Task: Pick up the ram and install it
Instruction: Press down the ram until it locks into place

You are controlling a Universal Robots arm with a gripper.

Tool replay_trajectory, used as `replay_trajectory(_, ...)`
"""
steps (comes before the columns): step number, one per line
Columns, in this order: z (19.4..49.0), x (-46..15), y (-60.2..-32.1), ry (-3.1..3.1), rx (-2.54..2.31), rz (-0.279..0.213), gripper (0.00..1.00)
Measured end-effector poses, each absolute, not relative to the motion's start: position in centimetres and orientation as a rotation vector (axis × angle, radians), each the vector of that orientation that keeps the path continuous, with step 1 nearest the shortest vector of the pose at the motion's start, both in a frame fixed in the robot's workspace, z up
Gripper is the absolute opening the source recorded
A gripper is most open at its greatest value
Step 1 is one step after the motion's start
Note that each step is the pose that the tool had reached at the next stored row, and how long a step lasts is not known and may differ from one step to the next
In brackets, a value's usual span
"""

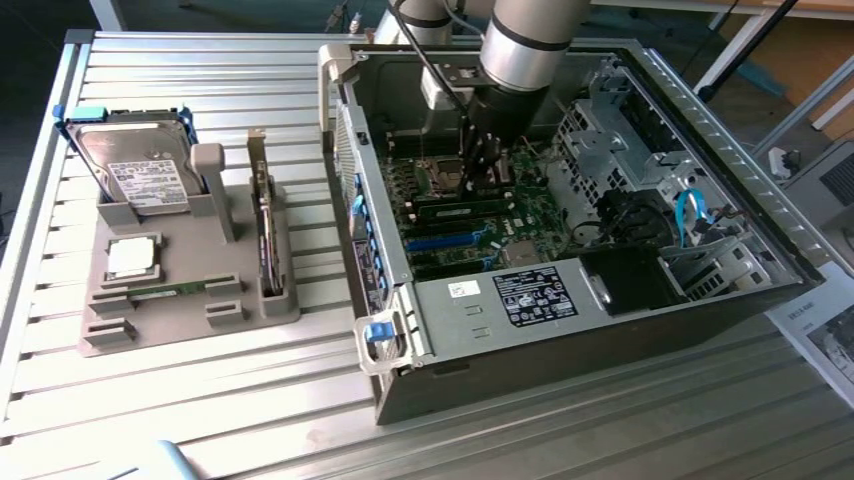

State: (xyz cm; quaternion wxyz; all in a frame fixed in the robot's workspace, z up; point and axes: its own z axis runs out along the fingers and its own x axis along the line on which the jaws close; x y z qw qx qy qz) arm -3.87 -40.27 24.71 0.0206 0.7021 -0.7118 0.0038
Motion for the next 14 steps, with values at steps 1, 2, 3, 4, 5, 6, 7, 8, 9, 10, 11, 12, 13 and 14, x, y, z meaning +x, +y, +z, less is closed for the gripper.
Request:
replay_trajectory(1,24.7,-3.9,-40.3,-2.207,2.177,0.012,0.1)
replay_trajectory(2,24.7,-4.0,-40.3,-2.207,2.177,0.012,0.1)
replay_trajectory(3,24.7,-4.1,-40.3,-2.207,2.177,0.012,0.1)
replay_trajectory(4,24.7,-4.2,-40.3,-2.207,2.177,0.012,0.1)
replay_trajectory(5,24.7,-4.3,-40.3,-2.207,2.177,0.012,0.1)
replay_trajectory(6,24.7,-4.4,-40.3,-2.208,2.177,0.012,0.1)
replay_trajectory(7,24.7,-4.5,-40.3,-2.208,2.177,0.012,0.1)
replay_trajectory(8,24.7,-4.6,-40.3,-2.208,2.177,0.012,0.1)
replay_trajectory(9,24.7,-4.7,-40.3,-2.208,2.177,0.013,0.1)
replay_trajectory(10,24.7,-4.8,-40.3,-2.208,2.177,0.013,0.1)
replay_trajectory(11,24.7,-5.0,-40.3,-2.208,2.177,0.013,0.1)
replay_trajectory(12,24.7,-5.2,-40.3,-2.208,2.178,0.013,0.1)
replay_trajectory(13,24.7,-5.3,-40.3,-2.208,2.178,0.014,0.1)
replay_trajectory(14,24.7,-5.4,-40.3,-2.208,2.178,0.014,0.1)
